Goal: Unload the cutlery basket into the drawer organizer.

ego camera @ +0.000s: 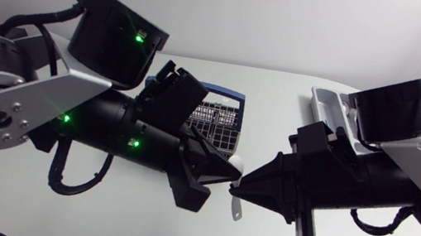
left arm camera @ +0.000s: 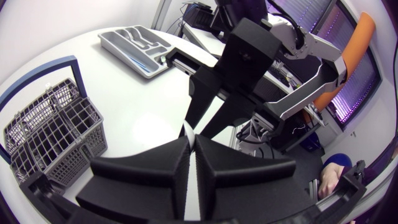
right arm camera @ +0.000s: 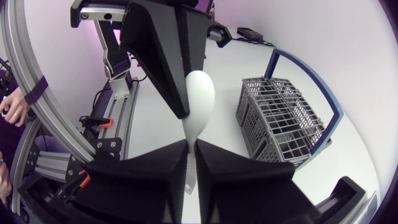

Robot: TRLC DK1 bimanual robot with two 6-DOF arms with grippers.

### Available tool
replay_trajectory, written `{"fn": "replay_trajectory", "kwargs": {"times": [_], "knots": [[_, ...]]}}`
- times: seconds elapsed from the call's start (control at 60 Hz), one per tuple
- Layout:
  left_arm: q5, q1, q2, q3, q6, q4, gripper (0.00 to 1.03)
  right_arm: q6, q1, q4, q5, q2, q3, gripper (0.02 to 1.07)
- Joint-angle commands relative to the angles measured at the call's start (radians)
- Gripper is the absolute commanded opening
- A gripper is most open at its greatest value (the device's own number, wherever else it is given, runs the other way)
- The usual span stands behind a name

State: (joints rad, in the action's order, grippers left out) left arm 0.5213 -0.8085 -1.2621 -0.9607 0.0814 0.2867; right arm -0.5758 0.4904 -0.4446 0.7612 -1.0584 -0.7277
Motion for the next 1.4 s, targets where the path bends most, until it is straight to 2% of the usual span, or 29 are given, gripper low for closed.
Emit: {"fn": "replay_trajectory", "kwargs": {"times": [0.0,0.05,0.083,0.117,0.15,0.217,0.25,0.283,0.317,0.333,0.55,0.633,0.85,1.083,1.383], "knots": [[0.006,-0.006,0.004,0.013,-0.003,-0.001,0.07,0.027,0.005,0.0,0.0,0.009,-0.007,0.08],[0.006,-0.004,0.006,0.01,-0.003,0.0,0.08,0.027,0.005,0.0,0.0,0.009,-0.006,0.07],[0.006,-0.004,0.006,0.005,-0.003,0.005,0.13,0.027,0.004,-0.002,0.0,0.009,-0.006,0.08],[0.006,-0.004,0.009,-0.007,-0.003,0.022,0.3,0.027,0.004,-0.002,0.0,0.009,-0.004,0.07],[0.006,0.0,0.009,-0.016,-0.002,0.035,0.41,0.028,0.004,-0.002,0.0,0.009,-0.004,0.07],[0.006,0.008,0.009,-0.049,0.006,0.085,0.55,0.028,-0.001,-0.005,-0.007,0.012,-0.003,0.08],[0.005,0.017,0.007,-0.07,0.014,0.118,0.66,0.028,-0.004,-0.006,-0.008,0.012,-0.001,0.08],[0.005,0.025,0.007,-0.087,0.014,0.151,0.83,0.03,-0.01,-0.006,-0.008,0.014,-0.001,0.08],[-0.003,0.029,0.007,-0.099,0.017,0.164,0.93,0.033,-0.015,-0.008,-0.01,0.017,-0.001,0.07],[-0.006,0.032,0.007,-0.102,0.018,0.167,0.95,0.033,-0.016,-0.008,-0.011,0.02,0.001,0.08],[-0.113,0.054,-0.006,-0.197,0.044,0.335,0.99,0.031,-0.082,-0.023,-0.023,0.054,0.005,0.08],[-0.19,0.052,-0.011,-0.217,0.07,0.379,0.99,0.019,-0.125,-0.032,-0.03,0.055,0.007,0.07],[-0.326,0.06,-0.031,-0.219,0.127,0.402,0.99,-0.059,-0.277,-0.059,-0.053,0.054,0.001,0.08],[-0.412,0.118,-0.045,-0.253,0.195,0.401,0.99,-0.159,-0.414,-0.069,-0.114,0.046,-0.006,0.08],[-0.526,0.135,-0.02,-0.266,0.261,0.47,0.99,-0.318,-0.569,-0.082,-0.209,0.025,-0.029,0.08]]}}
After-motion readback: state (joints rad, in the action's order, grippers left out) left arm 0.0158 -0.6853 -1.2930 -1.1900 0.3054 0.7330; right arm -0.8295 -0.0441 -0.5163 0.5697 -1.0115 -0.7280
